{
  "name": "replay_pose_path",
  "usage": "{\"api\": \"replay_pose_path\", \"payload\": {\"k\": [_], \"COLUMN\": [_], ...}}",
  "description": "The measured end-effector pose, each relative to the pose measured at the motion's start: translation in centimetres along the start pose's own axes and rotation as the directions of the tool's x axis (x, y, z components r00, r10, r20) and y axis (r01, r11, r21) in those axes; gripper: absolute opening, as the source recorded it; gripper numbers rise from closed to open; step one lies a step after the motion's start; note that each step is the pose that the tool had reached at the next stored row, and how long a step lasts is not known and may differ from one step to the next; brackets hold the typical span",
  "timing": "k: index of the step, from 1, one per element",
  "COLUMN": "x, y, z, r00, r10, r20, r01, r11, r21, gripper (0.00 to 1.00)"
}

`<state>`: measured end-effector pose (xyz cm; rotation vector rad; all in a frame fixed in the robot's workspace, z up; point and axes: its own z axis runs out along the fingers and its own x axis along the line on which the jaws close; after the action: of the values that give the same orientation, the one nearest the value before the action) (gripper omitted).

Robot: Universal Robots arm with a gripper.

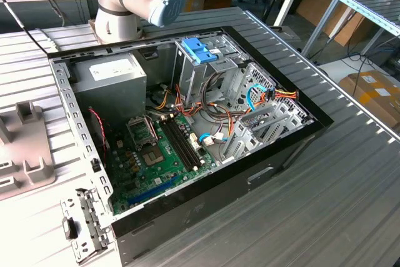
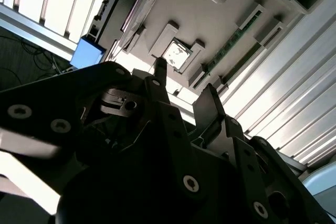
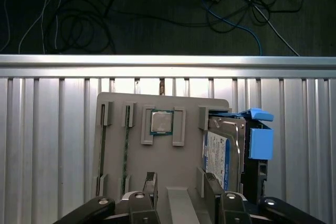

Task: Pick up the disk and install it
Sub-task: 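Pick up the disk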

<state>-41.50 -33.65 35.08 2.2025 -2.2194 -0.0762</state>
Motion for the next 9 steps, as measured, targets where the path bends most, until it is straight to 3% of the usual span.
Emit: {"api": "replay_pose_path", "payload": {"k": [9], "x": [-0.23], "y": [0.0], "z": [0.11], "r00": [1.0], "r10": [0.0], "r20": [0.0], "r01": [0.0], "r11": [1.0], "r21": [0.0001], "gripper": [0.48]}}
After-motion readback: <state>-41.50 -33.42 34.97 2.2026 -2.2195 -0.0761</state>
